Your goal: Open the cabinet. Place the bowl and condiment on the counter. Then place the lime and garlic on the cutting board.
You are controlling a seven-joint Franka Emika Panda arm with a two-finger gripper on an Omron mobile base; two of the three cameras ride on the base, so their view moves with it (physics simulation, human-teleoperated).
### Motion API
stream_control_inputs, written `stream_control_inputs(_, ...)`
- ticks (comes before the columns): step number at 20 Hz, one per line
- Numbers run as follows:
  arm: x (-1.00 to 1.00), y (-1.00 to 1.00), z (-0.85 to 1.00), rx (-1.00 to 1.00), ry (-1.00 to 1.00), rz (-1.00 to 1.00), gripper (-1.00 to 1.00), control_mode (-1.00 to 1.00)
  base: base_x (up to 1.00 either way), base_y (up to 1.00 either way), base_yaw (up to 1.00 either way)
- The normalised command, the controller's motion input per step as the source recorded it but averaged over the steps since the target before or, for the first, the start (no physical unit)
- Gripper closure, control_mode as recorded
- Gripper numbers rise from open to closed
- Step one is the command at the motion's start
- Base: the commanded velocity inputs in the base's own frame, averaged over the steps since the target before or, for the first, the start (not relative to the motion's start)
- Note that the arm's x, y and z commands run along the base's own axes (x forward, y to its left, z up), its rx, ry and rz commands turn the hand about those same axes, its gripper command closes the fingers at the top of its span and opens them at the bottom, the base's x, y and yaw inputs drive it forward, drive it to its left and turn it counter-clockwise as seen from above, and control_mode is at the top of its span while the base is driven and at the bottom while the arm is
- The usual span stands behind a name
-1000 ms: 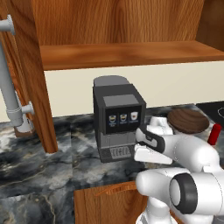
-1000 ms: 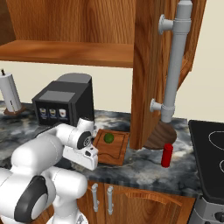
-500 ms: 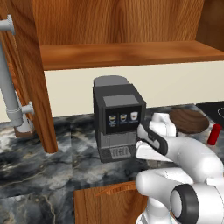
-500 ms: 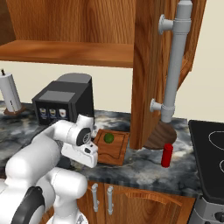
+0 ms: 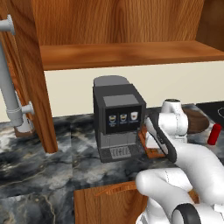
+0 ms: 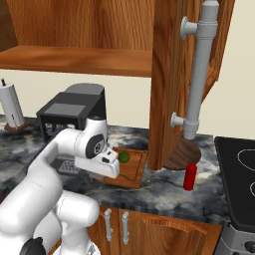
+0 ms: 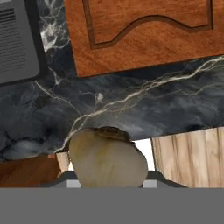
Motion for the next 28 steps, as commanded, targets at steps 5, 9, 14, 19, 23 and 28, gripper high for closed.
stream_control_inputs(5, 0.47, -0.62, 0.05, -0.03, -0.06, 0.10, 1.00, -1.00, 0.00, 0.00, 0.00)
stream_control_inputs(9, 0.71, -0.30, 0.00, 0.00, 0.00, 0.07, 1.00, -1.00, 0.00, 0.00, 0.00)
stream_control_inputs(14, 0.66, -0.06, -0.03, 0.00, 0.00, 0.05, 1.00, -1.00, 0.00, 0.00, 0.00)
stream_control_inputs(19, 0.36, 0.00, -0.26, 0.00, 0.00, 0.03, 1.00, -1.00, 0.00, 0.00, 0.00)
stream_control_inputs(23, 0.14, 0.00, -0.46, 0.00, 0.00, 0.02, 1.00, -1.00, 0.00, 0.00, 0.00)
stream_control_inputs(28, 0.24, 0.00, -0.40, 0.00, 0.00, 0.02, 1.00, -1.00, 0.00, 0.00, 0.00)
